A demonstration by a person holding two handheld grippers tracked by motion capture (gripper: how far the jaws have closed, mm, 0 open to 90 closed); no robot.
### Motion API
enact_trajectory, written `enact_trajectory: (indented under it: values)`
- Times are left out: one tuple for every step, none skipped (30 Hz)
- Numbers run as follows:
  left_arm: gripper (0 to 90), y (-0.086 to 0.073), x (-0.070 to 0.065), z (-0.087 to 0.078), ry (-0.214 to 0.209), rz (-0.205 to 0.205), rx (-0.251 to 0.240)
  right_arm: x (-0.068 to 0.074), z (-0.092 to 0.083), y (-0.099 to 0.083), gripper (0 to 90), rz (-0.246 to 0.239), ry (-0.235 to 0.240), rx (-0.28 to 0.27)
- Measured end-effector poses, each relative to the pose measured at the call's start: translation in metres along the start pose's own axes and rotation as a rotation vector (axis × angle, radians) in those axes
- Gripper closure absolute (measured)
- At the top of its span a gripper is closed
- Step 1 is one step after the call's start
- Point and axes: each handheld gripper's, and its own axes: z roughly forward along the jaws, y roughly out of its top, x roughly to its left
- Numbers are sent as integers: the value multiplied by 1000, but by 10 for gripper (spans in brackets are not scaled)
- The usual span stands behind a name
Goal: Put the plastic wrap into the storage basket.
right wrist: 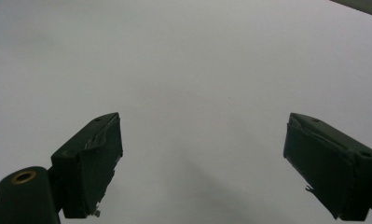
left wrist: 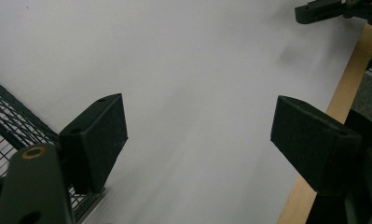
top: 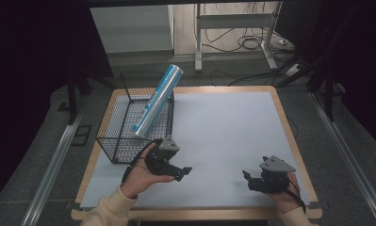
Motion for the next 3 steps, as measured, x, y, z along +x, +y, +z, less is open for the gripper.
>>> enact_trajectory:
  values:
    - [181, -1, 0, 1, 0, -4, -3, 0, 0, 0, 121, -2, 2, -3]
    - [181, -1, 0, 2, -1, -3, 0, 0, -1, 0, 121, -3, 2, -9]
    - [181, -2, 0, 3, -1, -3, -2, 0, -1, 1, 121, -3, 1, -12]
